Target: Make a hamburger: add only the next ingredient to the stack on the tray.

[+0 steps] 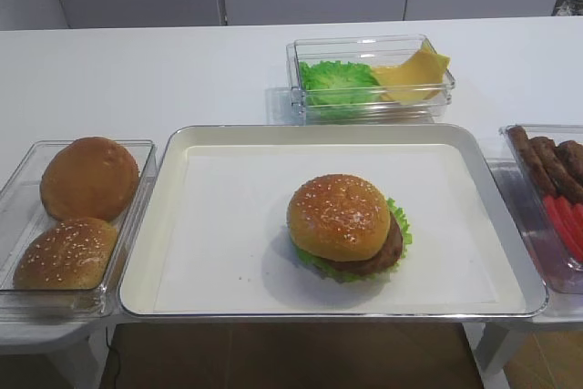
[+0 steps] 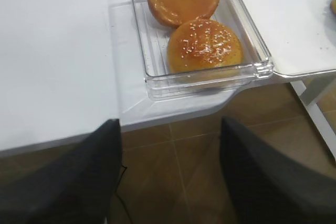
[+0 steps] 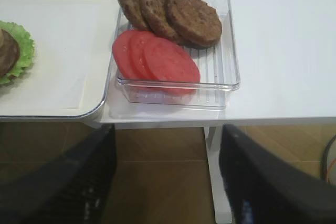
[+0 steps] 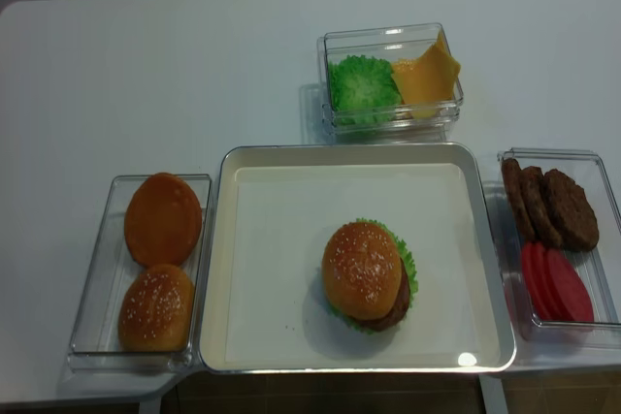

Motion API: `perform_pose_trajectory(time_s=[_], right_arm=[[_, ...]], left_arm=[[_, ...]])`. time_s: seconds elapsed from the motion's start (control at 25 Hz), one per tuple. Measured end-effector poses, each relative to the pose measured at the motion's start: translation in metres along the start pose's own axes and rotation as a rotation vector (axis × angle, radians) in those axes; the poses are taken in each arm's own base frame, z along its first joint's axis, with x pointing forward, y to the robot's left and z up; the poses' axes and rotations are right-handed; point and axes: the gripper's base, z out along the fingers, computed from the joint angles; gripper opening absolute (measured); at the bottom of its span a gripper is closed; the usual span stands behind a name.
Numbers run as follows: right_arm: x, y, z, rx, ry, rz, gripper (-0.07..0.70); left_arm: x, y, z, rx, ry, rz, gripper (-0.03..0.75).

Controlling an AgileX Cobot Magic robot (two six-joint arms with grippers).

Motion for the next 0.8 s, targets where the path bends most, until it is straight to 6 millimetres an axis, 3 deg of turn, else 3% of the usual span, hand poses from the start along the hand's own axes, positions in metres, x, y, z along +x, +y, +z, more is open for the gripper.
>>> perform_pose_trajectory(time_s=[0.8], right_arm=[[0.0000,0.0000,0.0000,0.000,0.000,0.000,0.467]], left_arm=[[0.0020,-0.0037,-0.0020,-0.112,-0.010,-0.099,0.435]])
